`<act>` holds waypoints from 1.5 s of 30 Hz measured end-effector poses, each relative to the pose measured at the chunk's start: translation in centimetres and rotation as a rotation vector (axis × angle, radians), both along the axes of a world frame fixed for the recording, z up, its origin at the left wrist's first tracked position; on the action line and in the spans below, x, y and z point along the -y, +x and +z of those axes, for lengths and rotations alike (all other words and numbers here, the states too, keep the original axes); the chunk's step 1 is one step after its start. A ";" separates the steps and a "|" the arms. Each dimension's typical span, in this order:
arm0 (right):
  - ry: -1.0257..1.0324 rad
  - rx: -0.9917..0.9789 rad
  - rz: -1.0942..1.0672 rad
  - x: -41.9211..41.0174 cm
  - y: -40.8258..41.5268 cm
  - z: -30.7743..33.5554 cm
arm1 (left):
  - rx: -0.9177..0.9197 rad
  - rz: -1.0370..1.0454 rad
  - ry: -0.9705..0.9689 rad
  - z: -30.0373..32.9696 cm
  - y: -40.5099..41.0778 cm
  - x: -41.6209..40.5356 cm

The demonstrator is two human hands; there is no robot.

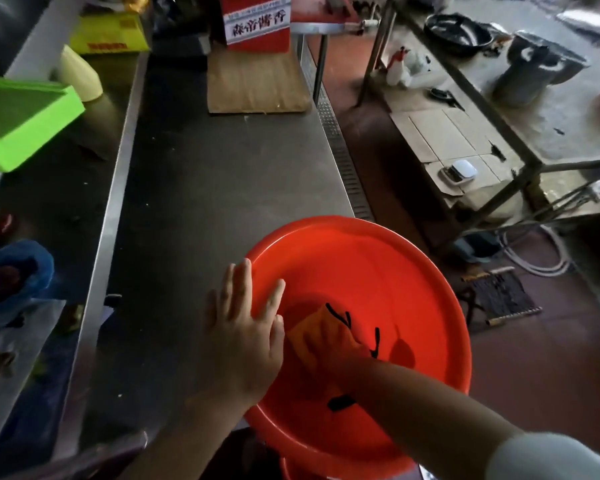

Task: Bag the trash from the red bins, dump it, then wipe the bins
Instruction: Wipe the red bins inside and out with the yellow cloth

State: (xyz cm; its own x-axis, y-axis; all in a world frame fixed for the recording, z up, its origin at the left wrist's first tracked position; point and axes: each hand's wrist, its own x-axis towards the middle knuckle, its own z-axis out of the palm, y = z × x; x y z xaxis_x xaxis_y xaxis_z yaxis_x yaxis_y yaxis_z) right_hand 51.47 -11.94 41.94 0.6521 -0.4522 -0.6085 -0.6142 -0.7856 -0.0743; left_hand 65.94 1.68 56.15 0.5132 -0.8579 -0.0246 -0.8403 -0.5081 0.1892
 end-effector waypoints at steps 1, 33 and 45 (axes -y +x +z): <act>-0.028 -0.001 0.014 0.0 -0.2 -0.8 | -0.004 -0.006 0.001 0.0 0.0 0.0; 0.082 0.122 -0.006 -0.9 4.7 -3.9 | 0.015 -0.044 0.075 0.7 0.1 0.3; 0.130 0.148 -0.244 -4.3 4.9 -4.0 | 0.026 -0.055 0.084 0.8 -0.2 0.9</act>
